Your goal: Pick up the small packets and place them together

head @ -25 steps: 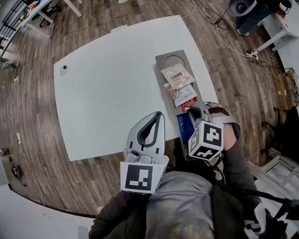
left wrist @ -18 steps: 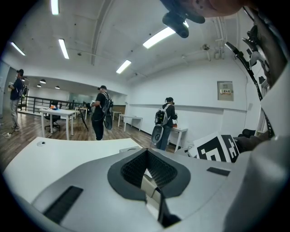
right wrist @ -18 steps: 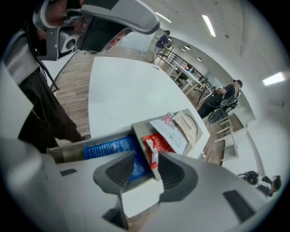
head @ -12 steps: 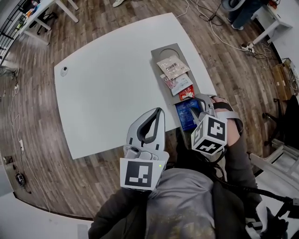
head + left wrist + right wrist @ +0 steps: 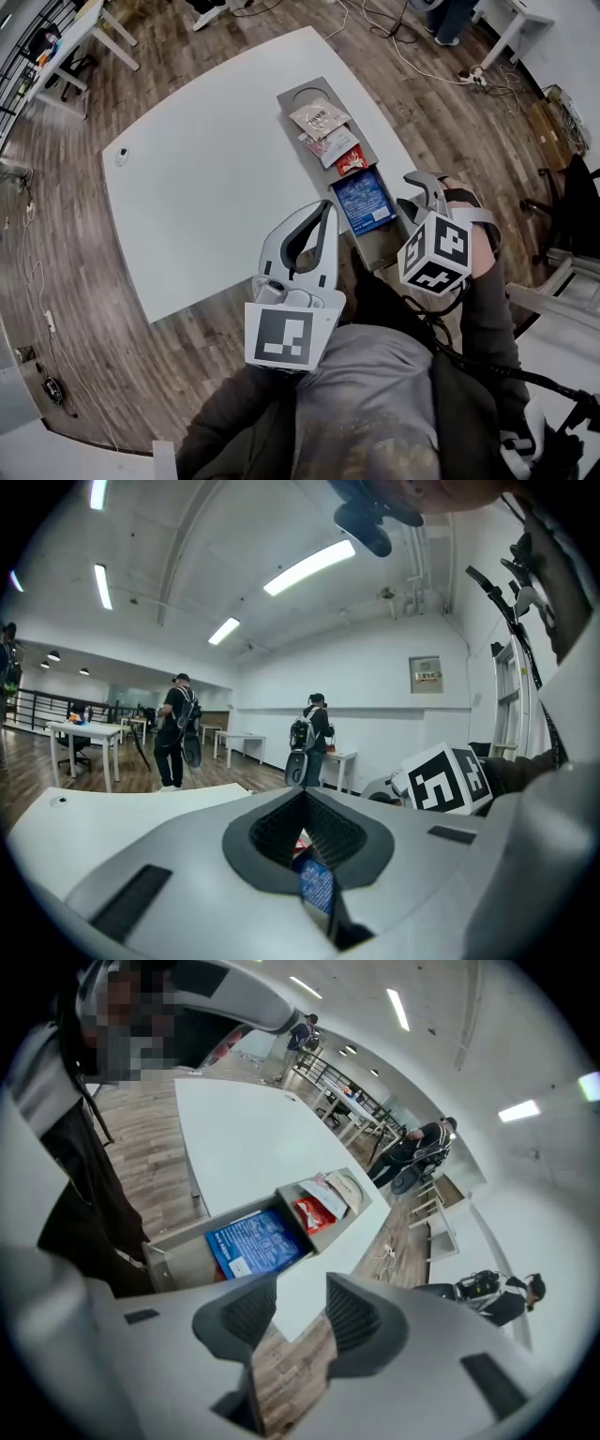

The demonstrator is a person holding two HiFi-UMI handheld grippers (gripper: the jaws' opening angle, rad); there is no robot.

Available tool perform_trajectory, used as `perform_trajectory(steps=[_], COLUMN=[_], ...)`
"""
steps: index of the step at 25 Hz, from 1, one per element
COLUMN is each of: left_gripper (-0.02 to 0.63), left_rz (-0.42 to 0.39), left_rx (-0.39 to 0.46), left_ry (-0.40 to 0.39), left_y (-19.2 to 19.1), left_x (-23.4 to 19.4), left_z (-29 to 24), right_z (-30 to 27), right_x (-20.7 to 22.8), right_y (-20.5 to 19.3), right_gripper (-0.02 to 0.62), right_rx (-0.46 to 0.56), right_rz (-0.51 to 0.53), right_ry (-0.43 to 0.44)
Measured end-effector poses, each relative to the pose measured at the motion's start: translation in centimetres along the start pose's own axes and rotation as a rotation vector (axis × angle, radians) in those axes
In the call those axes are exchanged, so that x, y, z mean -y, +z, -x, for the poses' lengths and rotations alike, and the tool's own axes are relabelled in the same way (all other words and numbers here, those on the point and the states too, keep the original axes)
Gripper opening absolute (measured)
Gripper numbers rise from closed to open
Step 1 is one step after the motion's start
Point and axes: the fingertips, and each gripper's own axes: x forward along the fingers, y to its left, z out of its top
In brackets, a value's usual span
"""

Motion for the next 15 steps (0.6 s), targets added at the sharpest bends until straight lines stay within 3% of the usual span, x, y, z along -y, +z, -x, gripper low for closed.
perform_trajectory(steps=[9,15], left_gripper=[0.002,0.002], left_rz=[0.051,0.131], left_rx=[-0.06,-0.086], left_ry=[0.027,0.087], left_y=[-3.2,-8.0], left_x=[-0.1,-1.6], left_z=[1.4,1.9], right_z=[-2.4,-6.2], right_x=[-6.5,-9.3], right_y=[0.0,-0.9], right_gripper=[0.156,0.183], right_rx=[-0.01,-0.073], right_rz=[0.084,0.257], right_ry=[0.124,0.15])
